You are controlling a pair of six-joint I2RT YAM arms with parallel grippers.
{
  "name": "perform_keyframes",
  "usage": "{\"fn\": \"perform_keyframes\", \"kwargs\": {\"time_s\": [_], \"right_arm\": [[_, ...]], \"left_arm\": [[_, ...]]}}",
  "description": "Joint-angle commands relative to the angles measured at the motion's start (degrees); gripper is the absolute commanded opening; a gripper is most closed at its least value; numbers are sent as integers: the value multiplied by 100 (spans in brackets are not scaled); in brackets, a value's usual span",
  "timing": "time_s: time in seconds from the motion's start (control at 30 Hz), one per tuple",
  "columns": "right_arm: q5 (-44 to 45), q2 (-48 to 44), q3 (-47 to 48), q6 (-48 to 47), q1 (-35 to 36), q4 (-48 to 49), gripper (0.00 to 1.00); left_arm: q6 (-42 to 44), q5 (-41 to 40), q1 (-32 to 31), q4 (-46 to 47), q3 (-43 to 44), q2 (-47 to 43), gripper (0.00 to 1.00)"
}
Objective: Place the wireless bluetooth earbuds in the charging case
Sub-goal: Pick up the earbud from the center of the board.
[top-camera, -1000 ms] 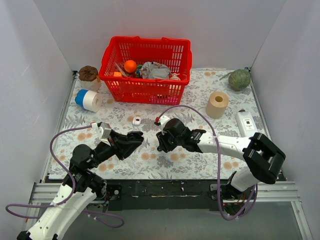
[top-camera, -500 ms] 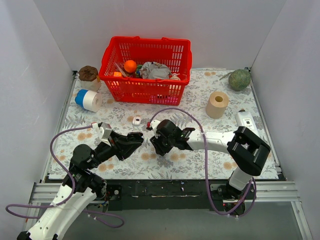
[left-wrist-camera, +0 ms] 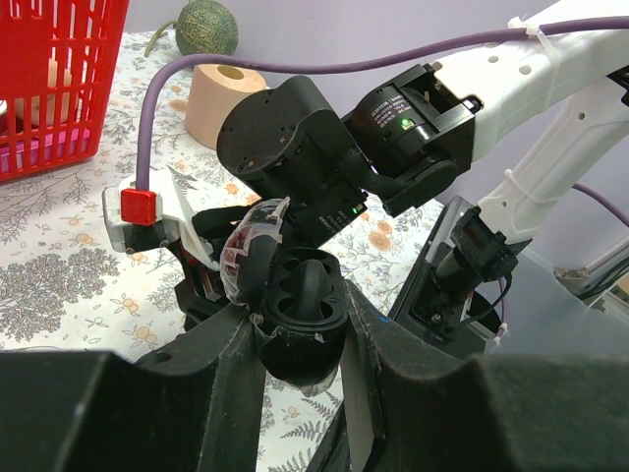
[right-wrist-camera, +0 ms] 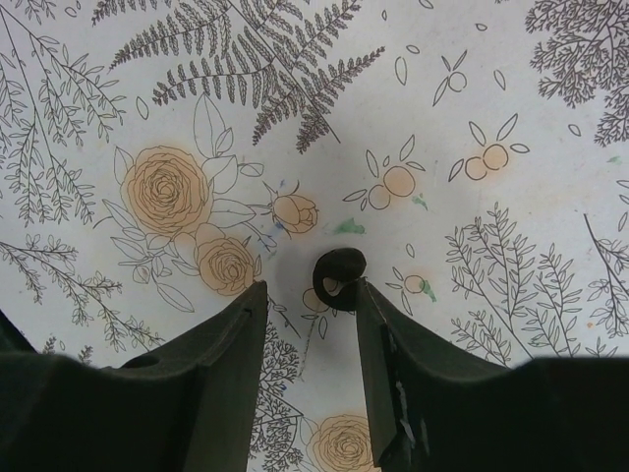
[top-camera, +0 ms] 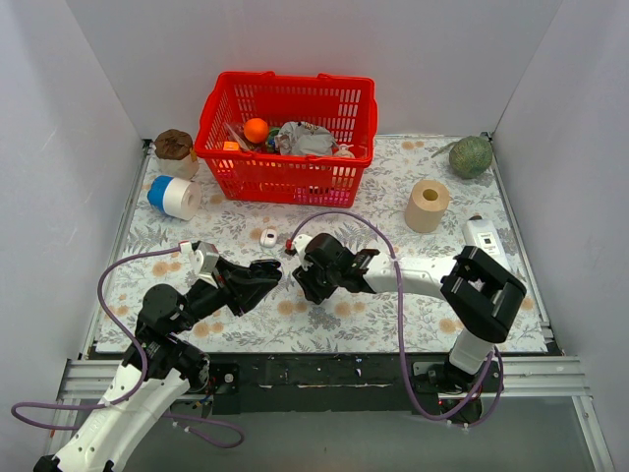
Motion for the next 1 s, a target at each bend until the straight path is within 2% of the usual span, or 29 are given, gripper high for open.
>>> {"fn": "perform_keyframes", "kwargs": {"time_s": [0.0, 0.27, 0.43, 0.73, 0.8, 0.97], "right_arm": [[37, 134, 215, -116, 10, -15, 49], [468, 143, 250, -55, -25, -68, 42], [600, 116, 259, -54, -69, -77, 34], [758, 98, 250, -54, -122, -68, 10], [758, 90, 242, -54, -131, -59, 1], [837, -112, 206, -72, -166, -85, 1]], "left_arm": [[56, -40, -15, -54, 121, 17, 0], [47, -57, -15, -54, 103, 9, 0], [56, -66, -15, -62, 94, -18, 0], [47, -66, -15, -54, 85, 0, 0], [39, -57, -15, -54, 85, 0, 0], [47, -66, -15, -53, 85, 0, 0]]}}
